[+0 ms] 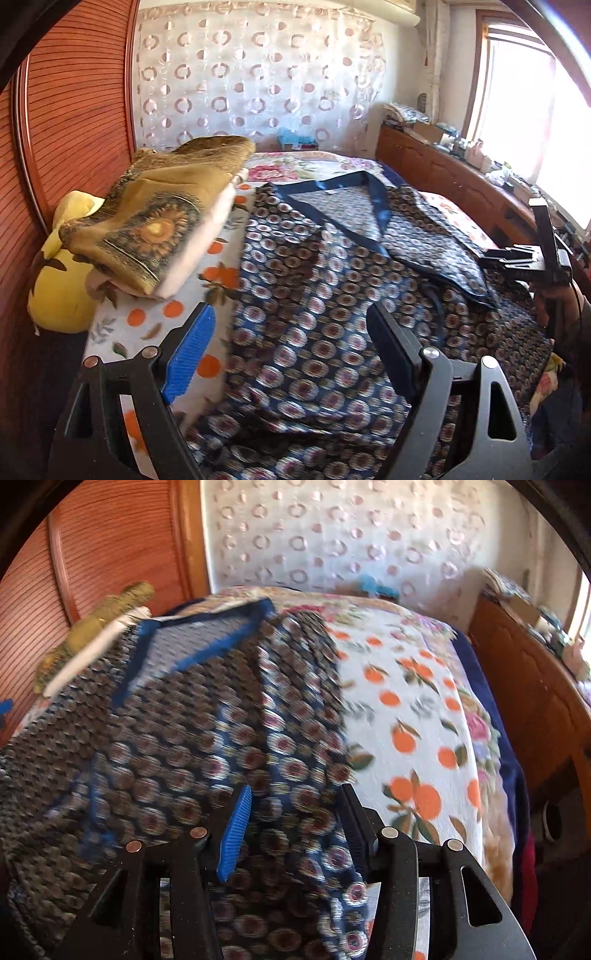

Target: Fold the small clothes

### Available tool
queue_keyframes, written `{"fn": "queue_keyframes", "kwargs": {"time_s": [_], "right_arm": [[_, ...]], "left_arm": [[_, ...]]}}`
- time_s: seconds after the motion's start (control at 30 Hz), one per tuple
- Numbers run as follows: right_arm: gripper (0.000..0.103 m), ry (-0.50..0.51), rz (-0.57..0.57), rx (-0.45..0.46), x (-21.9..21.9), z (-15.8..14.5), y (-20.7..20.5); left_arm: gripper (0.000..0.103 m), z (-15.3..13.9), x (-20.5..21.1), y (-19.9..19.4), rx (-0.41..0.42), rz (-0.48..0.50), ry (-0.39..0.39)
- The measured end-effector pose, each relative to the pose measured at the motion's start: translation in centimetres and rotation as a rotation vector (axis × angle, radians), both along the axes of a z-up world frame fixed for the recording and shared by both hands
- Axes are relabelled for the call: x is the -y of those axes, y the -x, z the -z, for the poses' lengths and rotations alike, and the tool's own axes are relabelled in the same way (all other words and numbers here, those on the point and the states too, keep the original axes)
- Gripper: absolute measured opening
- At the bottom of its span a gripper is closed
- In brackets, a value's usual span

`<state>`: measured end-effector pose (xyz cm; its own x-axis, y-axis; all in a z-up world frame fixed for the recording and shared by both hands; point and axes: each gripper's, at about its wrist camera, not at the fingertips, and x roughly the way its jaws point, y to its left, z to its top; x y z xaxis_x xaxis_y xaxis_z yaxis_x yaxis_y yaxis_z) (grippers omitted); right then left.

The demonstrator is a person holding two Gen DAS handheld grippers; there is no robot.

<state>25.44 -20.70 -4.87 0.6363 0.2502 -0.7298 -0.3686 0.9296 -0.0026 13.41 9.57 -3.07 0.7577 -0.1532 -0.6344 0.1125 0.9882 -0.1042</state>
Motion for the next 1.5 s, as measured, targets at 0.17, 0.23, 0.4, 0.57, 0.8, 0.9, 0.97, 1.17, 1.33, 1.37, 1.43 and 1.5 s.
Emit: {"fn": "queue_keyframes", "kwargs": {"time_s": [0.17, 0.23, 0.4, 0.57, 0.8, 0.9, 0.97, 1.17, 1.33, 1.37, 1.43, 1.5], "right_arm": [[0.053, -0.030, 0.023, 0.002, 1.2, 1.0, -0.8], [0.055, -0.030, 0.029, 0.002, 1.2, 1.2, -1.0], [0.071, -0.015, 0.022, 0.000, 1.4, 2.2, -1.5], [0.076, -0.016, 0.021, -0.001, 1.5, 2.3, -1.3], [0.079, -0.016, 0.026, 0.000, 1.7, 2.4, -1.4], [0.079, -0.018, 0.027, -0.001, 1.8, 2.5, -1.5], [0.079, -0.018, 0.027, 0.000, 1.8, 2.5, -1.5], [0.080, -0.018, 0.027, 0.000, 1.8, 2.5, -1.4], [0.080, -0.018, 0.028, 0.000, 1.7, 2.5, -1.4], [0.081, -0.018, 0.028, 0.000, 1.7, 2.5, -1.4], [0.081, -0.019, 0.027, 0.000, 1.7, 2.6, -1.4], [0.081, -0.019, 0.026, 0.000, 1.7, 2.6, -1.3]], "left_arm": [[0.084, -0.2, -1.1, -2.3, -0.024, 0.005, -0.022], [0.078, -0.2, -1.2, -3.2, -0.033, 0.020, -0.024], [0.069, -0.2, -0.4, -5.9, -0.081, 0.086, -0.065], [0.056, 0.0, 0.6, -9.1, -0.151, 0.150, -0.110], [0.054, 2.7, 0.6, -13.7, -0.283, 0.155, -0.179], [0.054, 3.6, 0.6, -14.5, -0.313, 0.160, -0.183], [0.054, 4.0, 0.6, -14.7, -0.326, 0.163, -0.185], [0.054, 4.4, 0.5, -15.1, -0.330, 0.186, -0.162], [0.028, 4.2, 0.2, -15.6, -0.322, 0.206, -0.129], [0.019, 4.2, 0.1, -15.6, -0.324, 0.208, -0.121], [0.006, 4.0, 0.0, -15.7, -0.313, 0.213, -0.116], [0.005, 3.4, -0.4, -15.3, -0.277, 0.191, -0.125]]}}
